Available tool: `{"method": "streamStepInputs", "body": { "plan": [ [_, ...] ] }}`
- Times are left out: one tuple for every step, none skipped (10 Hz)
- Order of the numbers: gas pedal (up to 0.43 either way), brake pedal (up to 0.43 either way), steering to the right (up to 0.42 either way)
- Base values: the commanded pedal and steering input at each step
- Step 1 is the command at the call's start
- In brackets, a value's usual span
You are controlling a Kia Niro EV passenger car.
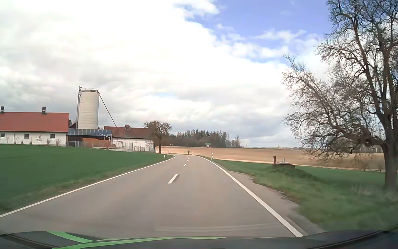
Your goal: Follow the waypoints while adhering to traffic rules and regulations
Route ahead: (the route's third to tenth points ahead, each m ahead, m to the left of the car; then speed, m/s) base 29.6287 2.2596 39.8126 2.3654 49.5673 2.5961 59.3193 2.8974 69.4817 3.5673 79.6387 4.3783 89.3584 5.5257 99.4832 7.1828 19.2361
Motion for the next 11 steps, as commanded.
{"method": "streamStepInputs", "body": {
  "plan": [
    [0.13, 0.0, 0.0],
    [0.13, 0.0, 0.001],
    [0.13, 0.0, 0.001],
    [0.13, 0.0, 0.001],
    [0.13, 0.0, 0.001],
    [0.13, 0.0, 0.001],
    [0.13, 0.0, 0.001],
    [0.13, 0.0, 0.0],
    [0.13, 0.0, 0.0],
    [0.13, 0.0, 0.0],
    [0.13, 0.0, 0.0]
  ]
}}
